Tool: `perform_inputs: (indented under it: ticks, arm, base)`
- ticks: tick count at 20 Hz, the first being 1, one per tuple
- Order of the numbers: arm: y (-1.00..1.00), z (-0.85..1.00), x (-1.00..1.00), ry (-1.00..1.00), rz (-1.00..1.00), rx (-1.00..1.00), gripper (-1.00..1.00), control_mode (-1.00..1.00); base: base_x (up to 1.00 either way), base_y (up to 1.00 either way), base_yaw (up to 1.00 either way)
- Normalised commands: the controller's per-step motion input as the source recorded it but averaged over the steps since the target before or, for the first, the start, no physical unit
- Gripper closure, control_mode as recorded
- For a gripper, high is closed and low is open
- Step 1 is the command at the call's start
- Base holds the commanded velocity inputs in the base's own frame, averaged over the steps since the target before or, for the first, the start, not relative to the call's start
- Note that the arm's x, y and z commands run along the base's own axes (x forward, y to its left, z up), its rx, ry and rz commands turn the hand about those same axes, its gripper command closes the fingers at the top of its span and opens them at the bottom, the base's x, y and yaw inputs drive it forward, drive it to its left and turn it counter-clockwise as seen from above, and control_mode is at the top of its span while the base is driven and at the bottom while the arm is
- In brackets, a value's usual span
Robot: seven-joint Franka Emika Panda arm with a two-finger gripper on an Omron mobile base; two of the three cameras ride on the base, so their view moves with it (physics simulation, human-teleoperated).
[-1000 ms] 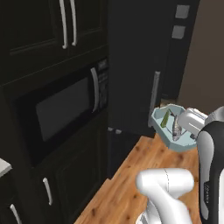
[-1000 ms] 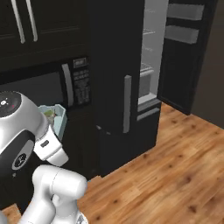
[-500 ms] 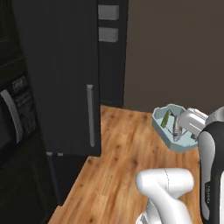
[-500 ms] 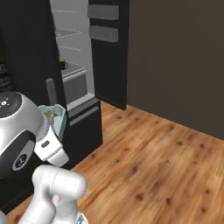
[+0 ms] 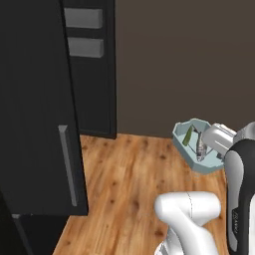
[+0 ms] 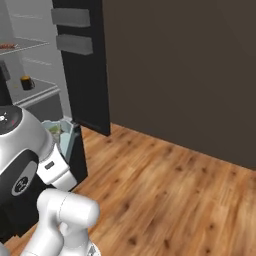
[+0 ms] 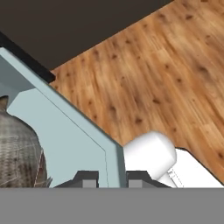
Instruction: Place the tupperware on the top shelf of the fridge. Make space for the tupperware among the existing items by rearranging them on the shelves if needed. Close the fridge door when finished.
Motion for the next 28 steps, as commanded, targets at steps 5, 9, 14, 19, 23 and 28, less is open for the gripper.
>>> perform_inputs:
  ticks: [5, 9, 14, 19, 23, 28]
  arm:
    - [0.0, 0.0, 0.0, 0.0, 0.0, 0.0, 1.0, 1.0]
    - [0.0, 0.0, 0.0, 0.0, 0.0, 0.0, 1.0, 1.0]
    - [0.0, 0.0, 0.0, 0.0, 0.0, 0.0, 1.0, 1.0]
    - [0.0, 0.0, 0.0, 0.0, 0.0, 0.0, 1.0, 1.0]
    - [0.0, 0.0, 0.0, 0.0, 0.0, 0.0, 1.0, 1.0]
    - [0.0, 0.0, 0.0, 0.0, 0.0, 0.0, 1.0, 1.0]
  base:
    - [0.6, -0.18, 0.16]
    - [0.53, -0.19, 0.41]
    - [0.53, -0.21, 0.49]
    - [0.57, -0.43, 0.47]
    - [0.54, -0.43, 0.47]
    - [0.47, -0.19, 0.5]
